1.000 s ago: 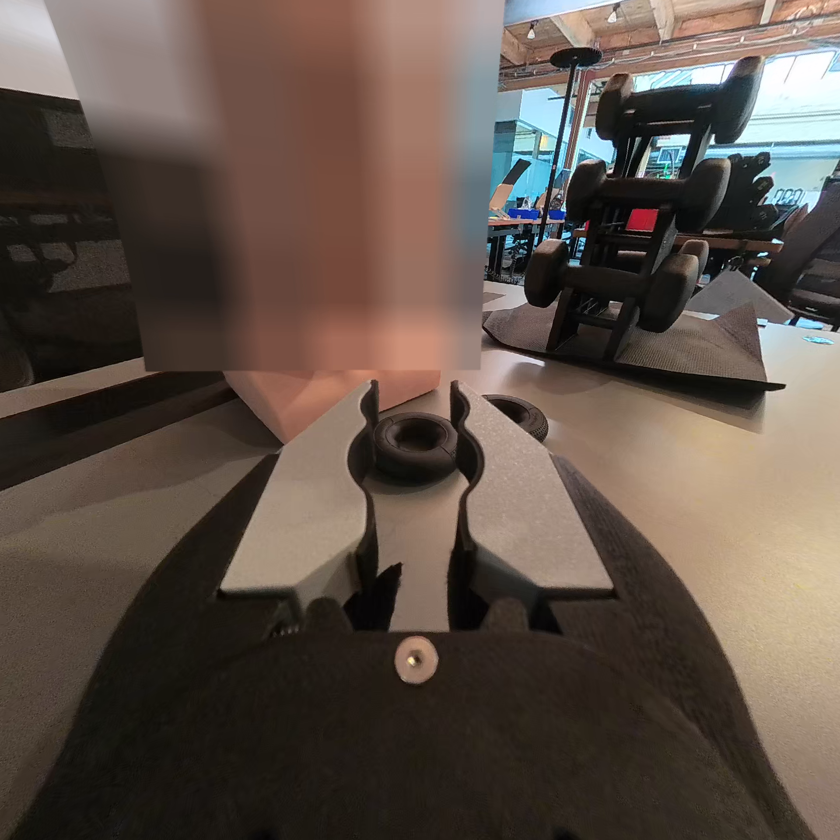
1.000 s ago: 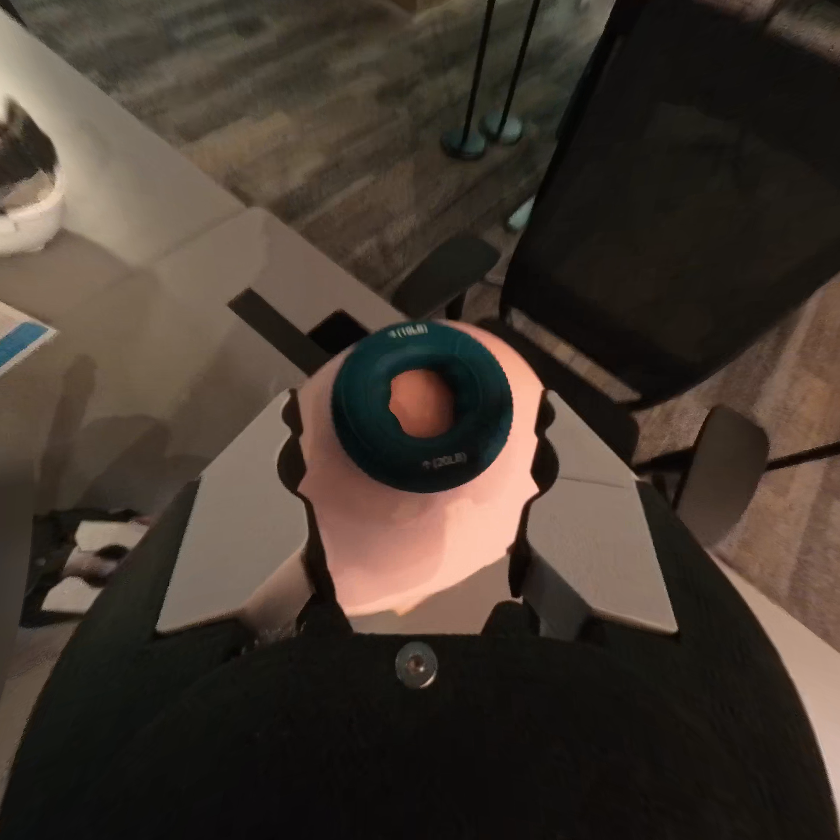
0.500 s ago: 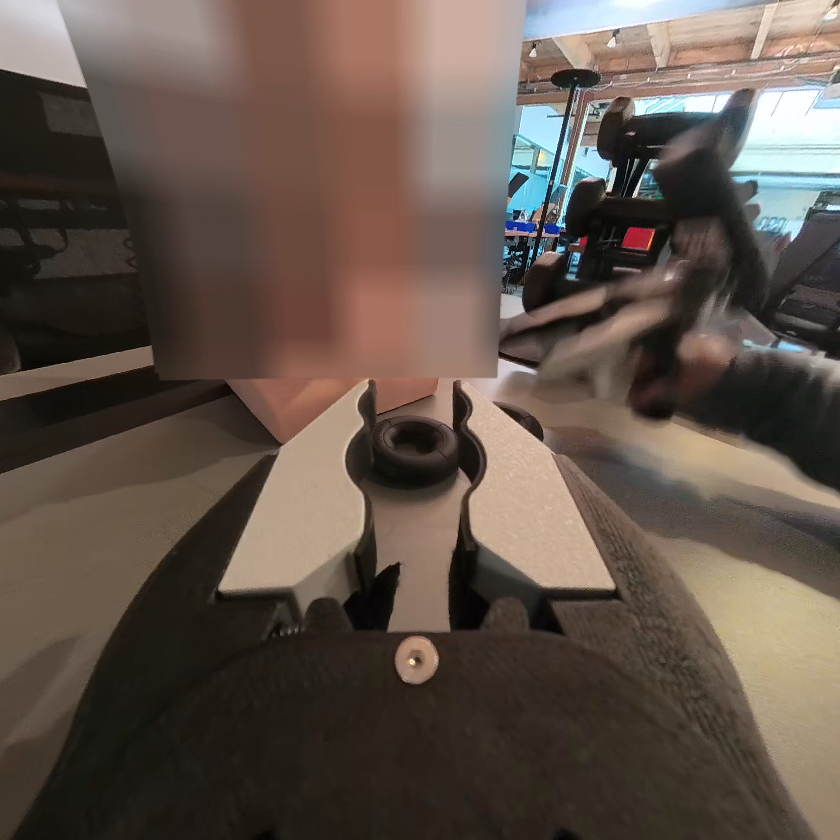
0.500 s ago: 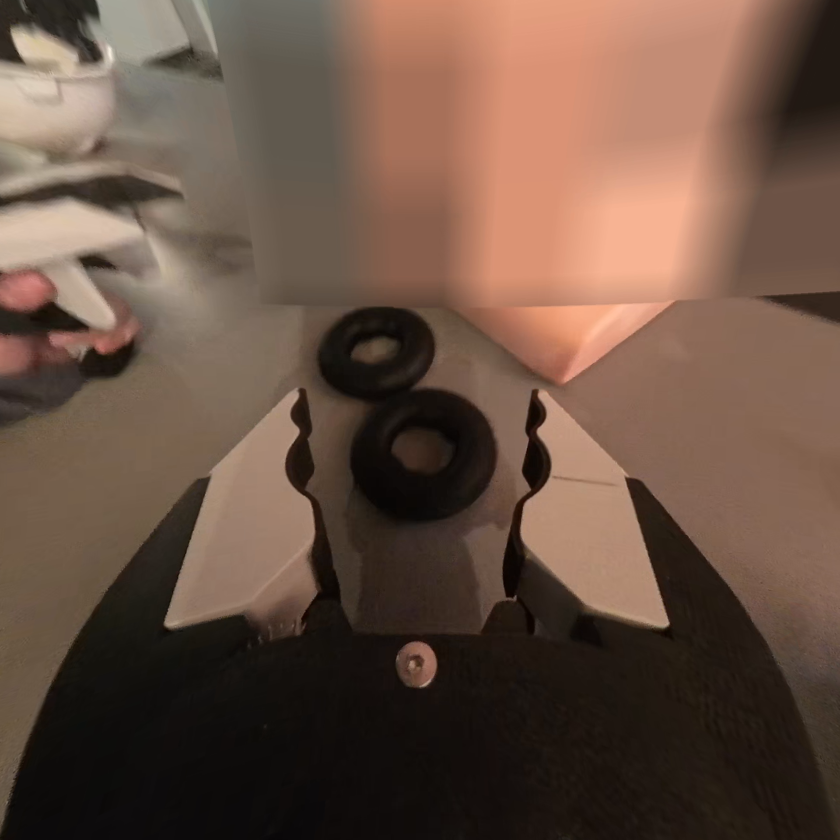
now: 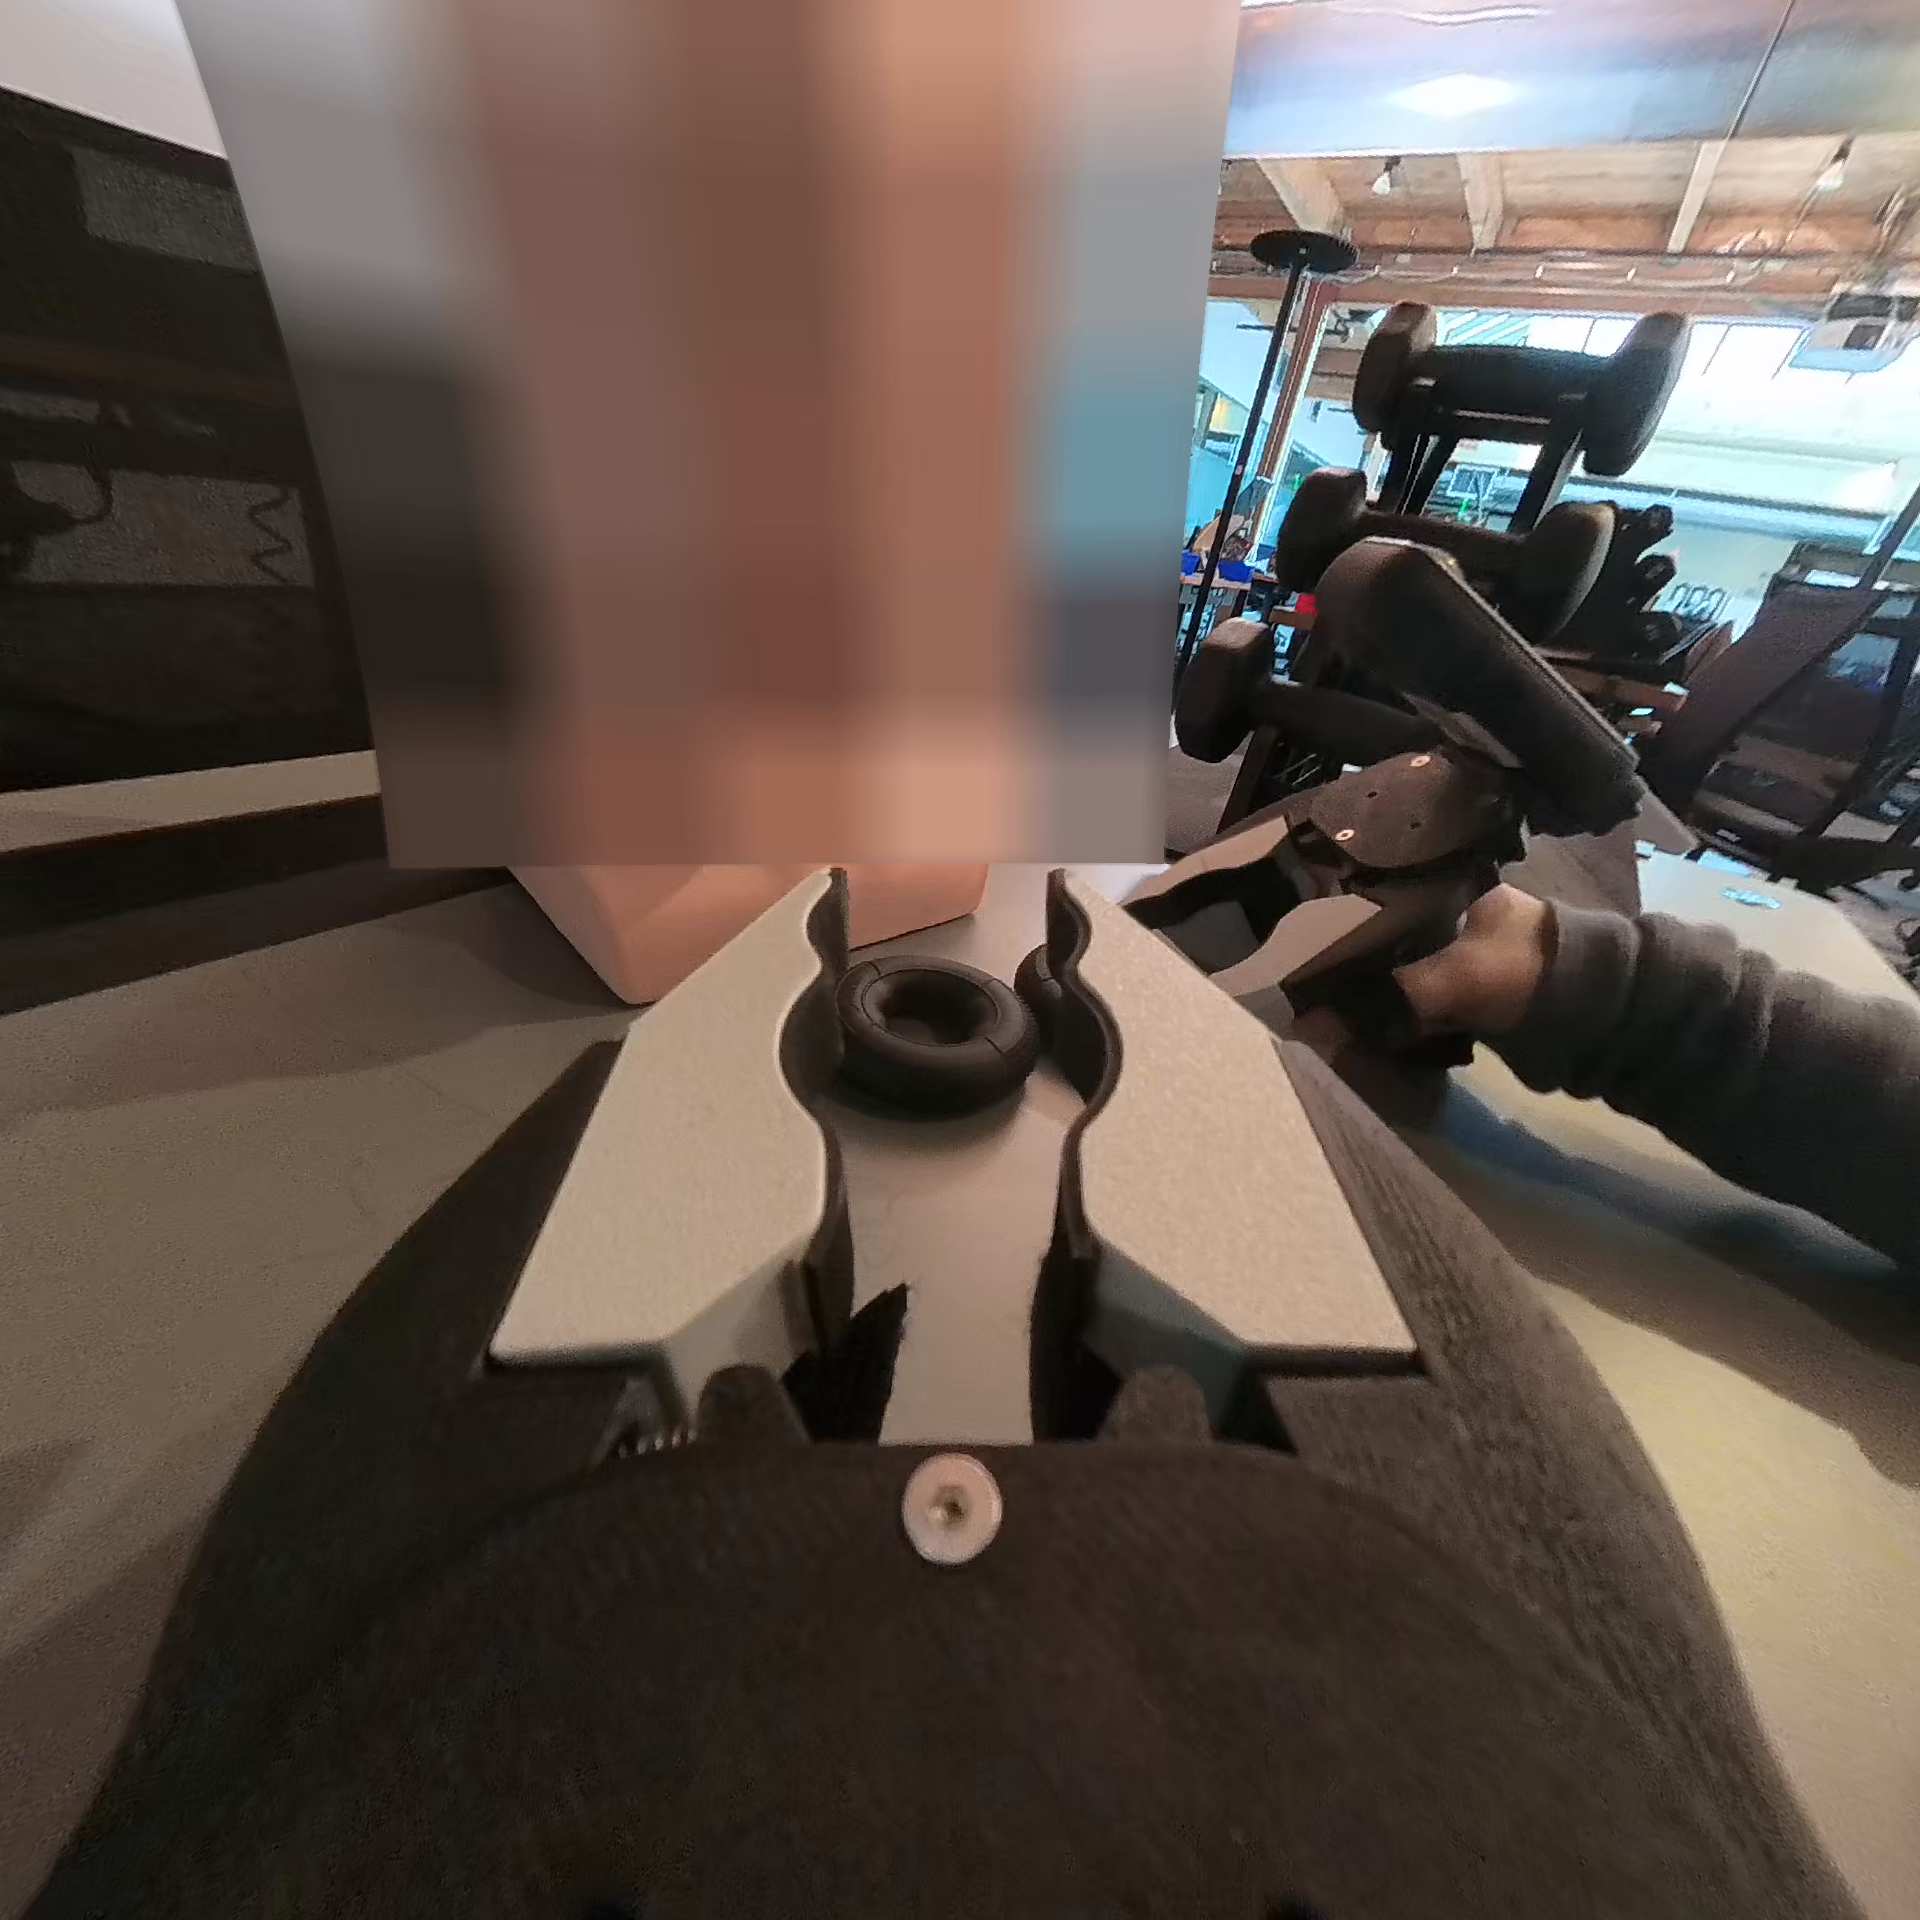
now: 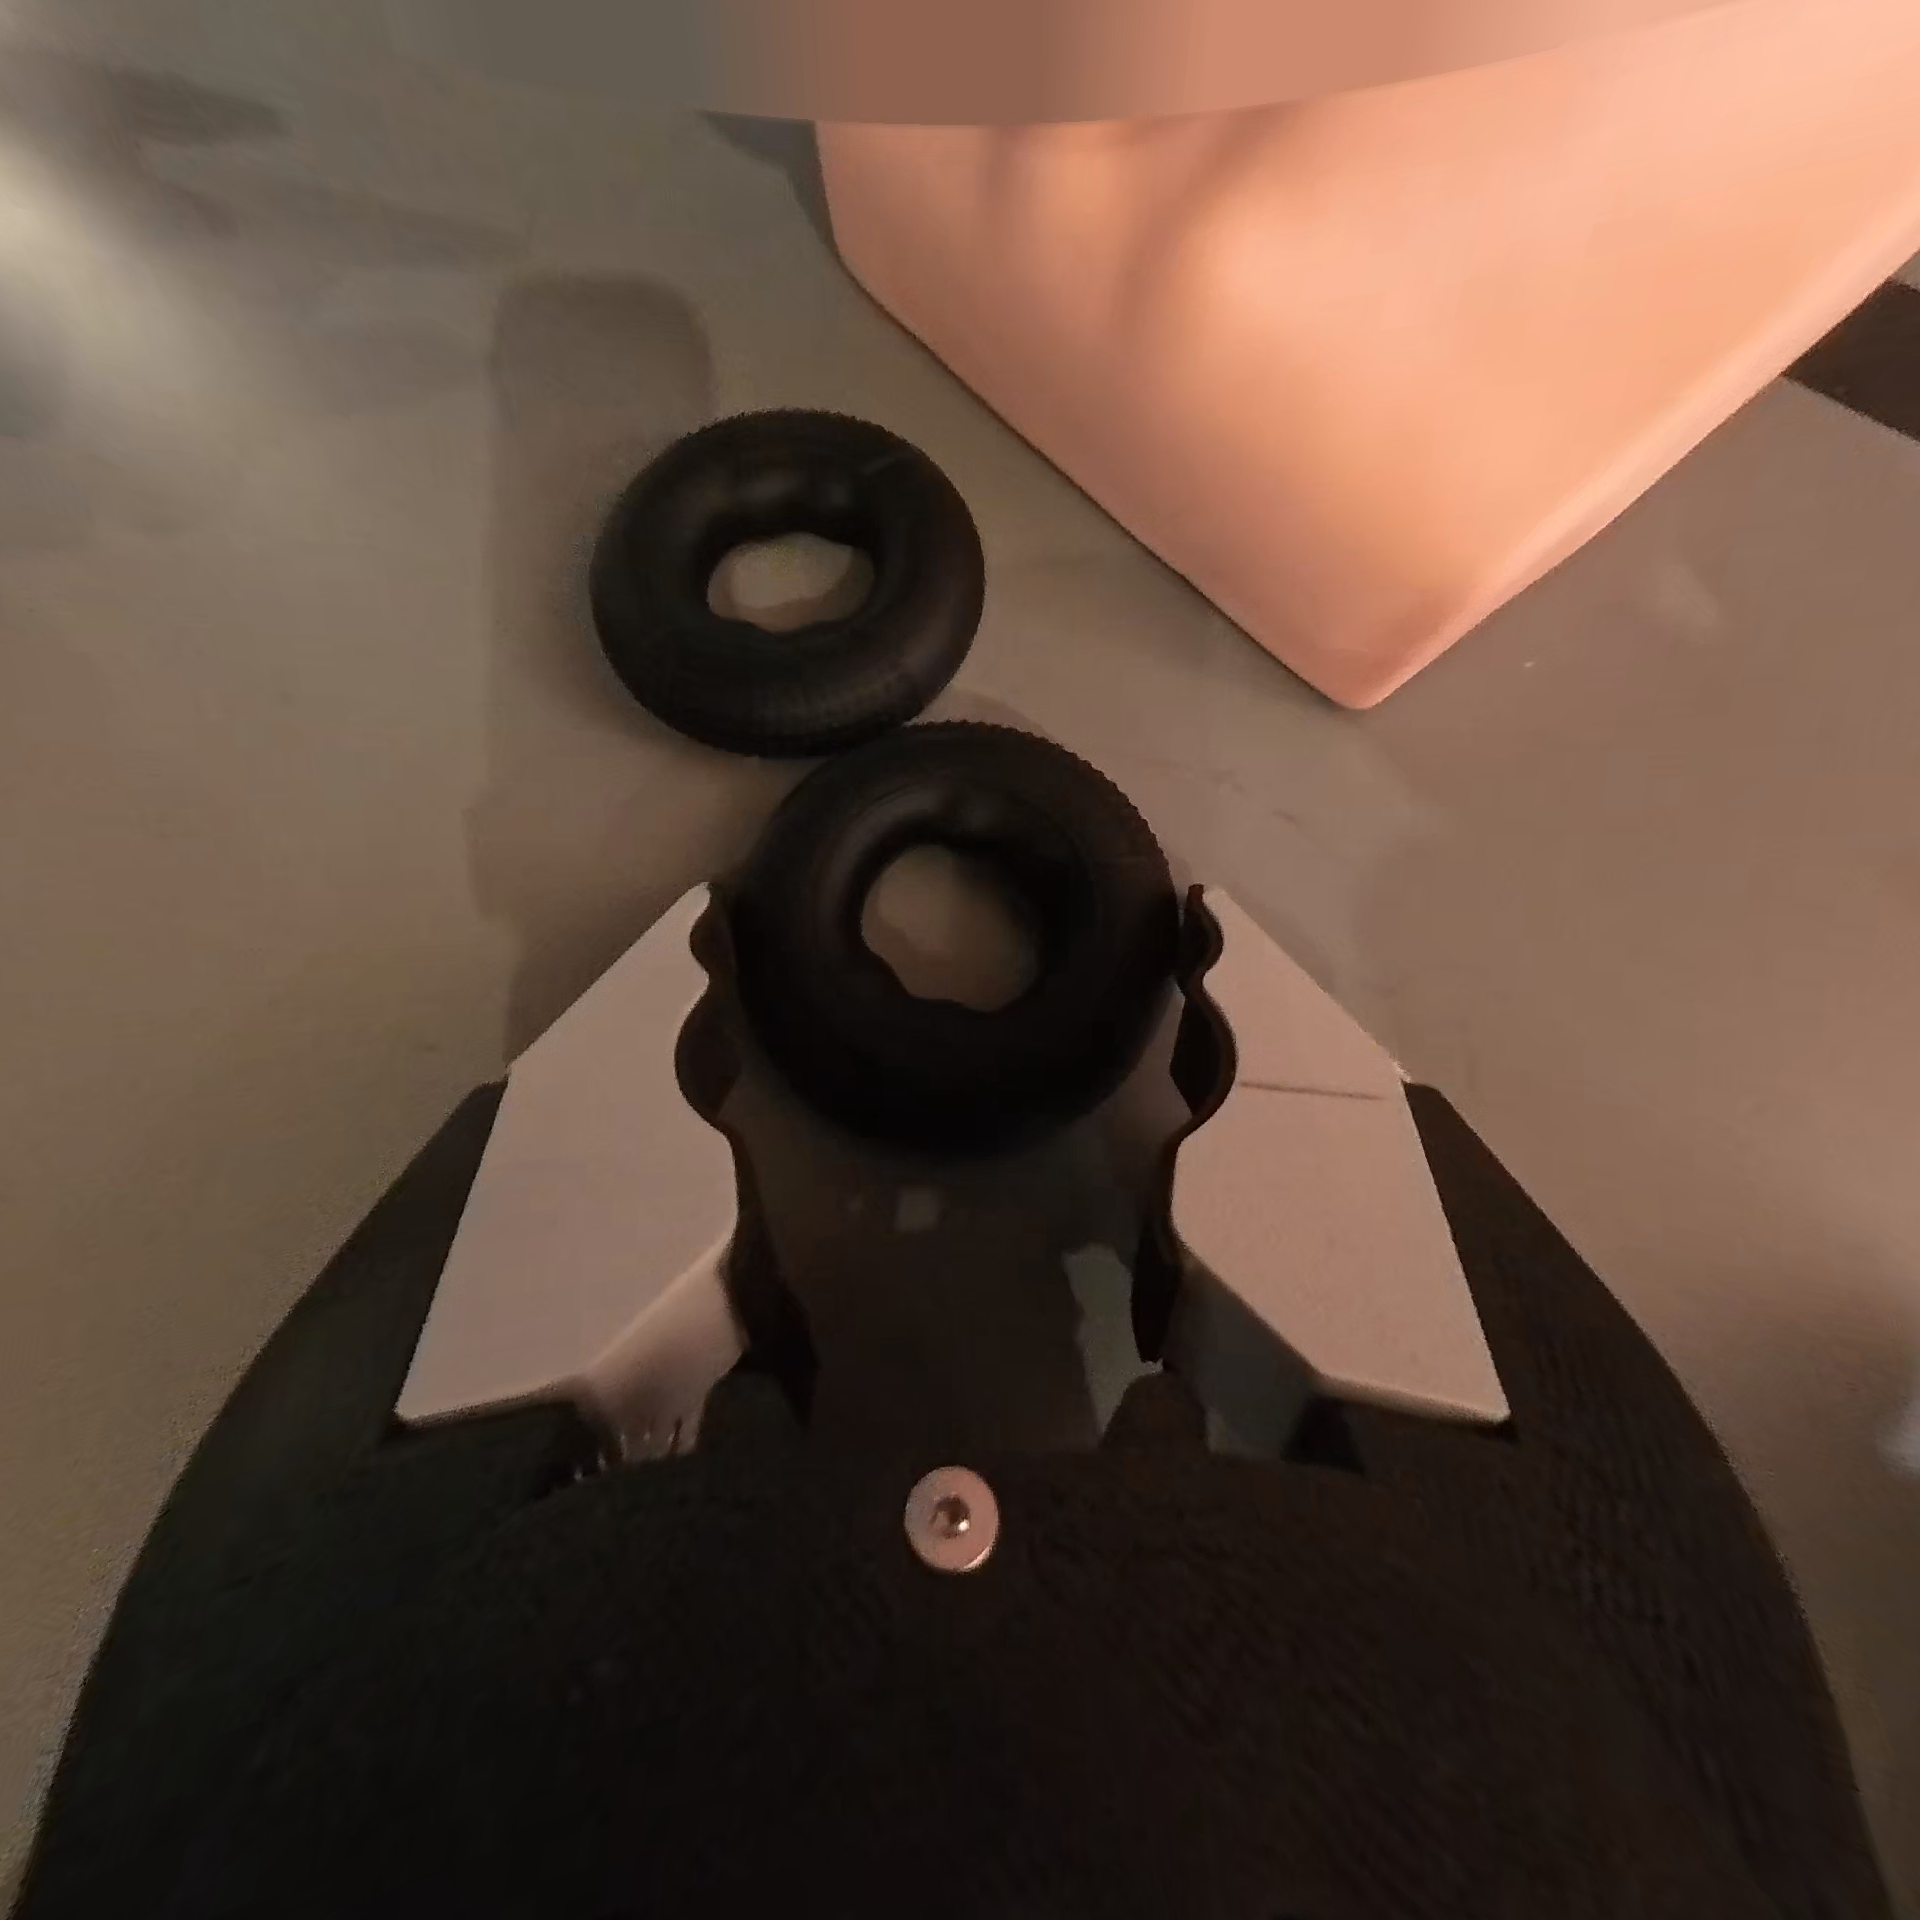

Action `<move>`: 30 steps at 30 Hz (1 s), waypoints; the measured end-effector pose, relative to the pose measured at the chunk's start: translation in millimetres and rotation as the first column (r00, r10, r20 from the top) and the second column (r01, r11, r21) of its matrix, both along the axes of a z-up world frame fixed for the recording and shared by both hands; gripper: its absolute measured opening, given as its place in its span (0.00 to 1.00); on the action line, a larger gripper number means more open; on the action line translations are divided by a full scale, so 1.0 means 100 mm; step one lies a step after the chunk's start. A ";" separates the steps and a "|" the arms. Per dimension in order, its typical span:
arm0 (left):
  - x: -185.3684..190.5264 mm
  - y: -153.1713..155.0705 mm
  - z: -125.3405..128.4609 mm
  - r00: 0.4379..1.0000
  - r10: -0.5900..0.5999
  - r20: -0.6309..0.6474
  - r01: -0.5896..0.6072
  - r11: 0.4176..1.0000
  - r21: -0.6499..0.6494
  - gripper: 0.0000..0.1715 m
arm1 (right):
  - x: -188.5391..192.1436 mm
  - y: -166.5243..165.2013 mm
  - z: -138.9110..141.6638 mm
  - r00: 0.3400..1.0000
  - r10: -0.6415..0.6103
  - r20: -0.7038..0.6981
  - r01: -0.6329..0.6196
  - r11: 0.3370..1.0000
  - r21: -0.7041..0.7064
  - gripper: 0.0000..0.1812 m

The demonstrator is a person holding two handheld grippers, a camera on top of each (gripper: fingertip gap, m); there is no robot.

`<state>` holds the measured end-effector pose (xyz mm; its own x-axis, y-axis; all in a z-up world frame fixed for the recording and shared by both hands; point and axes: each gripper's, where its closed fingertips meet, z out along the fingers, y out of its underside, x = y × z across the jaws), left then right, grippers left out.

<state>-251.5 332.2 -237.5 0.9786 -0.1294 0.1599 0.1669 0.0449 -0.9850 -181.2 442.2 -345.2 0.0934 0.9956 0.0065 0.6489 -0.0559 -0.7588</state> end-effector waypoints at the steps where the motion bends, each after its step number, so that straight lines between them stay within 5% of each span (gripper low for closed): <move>1: 0.00 0.00 0.00 1.000 -0.002 0.006 0.002 1.000 0.000 0.21 | 0.00 0.00 0.00 1.000 -0.004 0.000 0.004 1.000 0.007 0.47; 7: -0.01 -0.02 0.02 1.000 0.000 0.027 0.000 1.000 0.012 0.22 | 0.12 -0.11 0.19 0.997 -0.006 -0.081 0.015 0.994 0.111 0.46; 10: -0.03 -0.02 0.02 0.999 0.000 0.039 0.000 1.000 0.013 0.22 | 0.20 -0.09 0.67 0.975 -0.036 -0.221 0.073 0.985 0.158 0.46; 13: -0.03 -0.02 0.02 0.999 0.001 0.042 -0.002 1.000 0.017 0.22 | 0.19 -0.02 1.65 0.905 -0.024 -0.424 0.111 0.977 0.181 0.30; 17: -0.03 -0.02 0.02 0.999 0.000 0.042 -0.001 1.000 0.010 0.22 | 0.12 0.09 3.61 0.677 0.149 -0.721 0.121 0.943 0.309 0.00; 19: -0.03 -0.02 0.02 0.999 0.001 0.041 -0.002 1.000 0.009 0.22 | -0.06 0.36 4.05 0.747 0.143 -0.649 0.150 0.915 0.375 0.00; 21: -0.03 -0.02 0.02 0.999 0.001 0.043 -0.002 1.000 0.008 0.22 | -0.20 0.46 4.07 0.822 0.149 -0.550 0.069 0.932 0.356 0.02; 24: -0.04 -0.01 0.01 0.999 0.001 0.052 -0.001 1.000 0.006 0.22 | -0.18 0.46 3.73 0.862 0.137 -0.488 -0.007 0.966 0.259 0.06; 30: -0.05 0.00 0.02 0.998 -0.001 0.064 0.000 1.000 0.009 0.22 | 0.21 0.88 2.43 0.911 -0.168 -0.378 0.233 0.964 0.132 0.15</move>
<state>-256.2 331.8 -235.6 0.9664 -0.1318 0.2206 0.2292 0.0536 -0.9719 -159.9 529.7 -102.1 0.3188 0.9423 0.1024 0.3185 -0.0047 -0.9479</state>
